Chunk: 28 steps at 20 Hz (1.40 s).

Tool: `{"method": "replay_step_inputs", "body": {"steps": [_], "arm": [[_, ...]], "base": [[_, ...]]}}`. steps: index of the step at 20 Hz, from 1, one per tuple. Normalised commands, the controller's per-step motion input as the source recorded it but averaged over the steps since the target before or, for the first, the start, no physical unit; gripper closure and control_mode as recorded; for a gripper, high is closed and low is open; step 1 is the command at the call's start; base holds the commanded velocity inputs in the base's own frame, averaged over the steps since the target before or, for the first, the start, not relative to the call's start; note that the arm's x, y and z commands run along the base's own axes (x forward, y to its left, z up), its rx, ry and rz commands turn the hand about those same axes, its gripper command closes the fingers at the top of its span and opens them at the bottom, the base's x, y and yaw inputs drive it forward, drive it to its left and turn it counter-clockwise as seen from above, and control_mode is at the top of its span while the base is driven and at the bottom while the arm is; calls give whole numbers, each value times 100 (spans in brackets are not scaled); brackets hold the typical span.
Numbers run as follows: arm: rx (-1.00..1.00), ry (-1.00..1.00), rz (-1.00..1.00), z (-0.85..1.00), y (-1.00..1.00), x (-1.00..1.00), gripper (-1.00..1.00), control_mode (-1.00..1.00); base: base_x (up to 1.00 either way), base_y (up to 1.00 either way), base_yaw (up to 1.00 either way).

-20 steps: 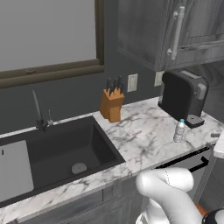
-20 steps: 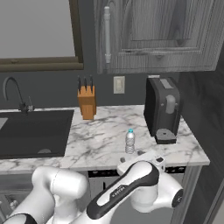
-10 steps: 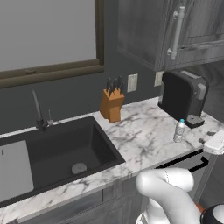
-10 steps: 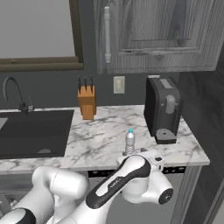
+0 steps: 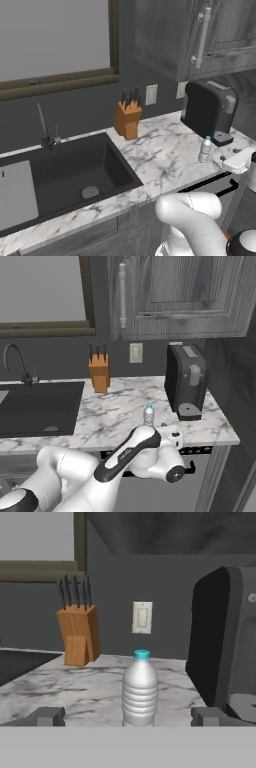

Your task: Take the bottled waters from the counter and place them in the freezer to freeze. Close the freezer door after placing the bottles.

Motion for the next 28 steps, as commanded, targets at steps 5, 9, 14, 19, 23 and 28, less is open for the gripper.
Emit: {"method": "replay_step_inputs", "body": {"steps": [5, 9, 14, 19, 23, 28], "arm": [[-5, 0, -4, -17, -1, 13, -100, -100], [-9, 0, -4, -28, 0, 13, -100, -100], [-1, 0, -1, -3, 0, 1, -100, -100], [0, 0, 0, 0, 0, 10, -100, -100], [0, 1, 0, 0, 0, 11, -100, -100], [0, 0, 0, 0, 0, 8, -100, -100]], "base": [[0, 0, 0], [0, 0, 0], [0, 0, 0], [0, 0, 0], [0, 0, 0], [0, 0, 0]]}}
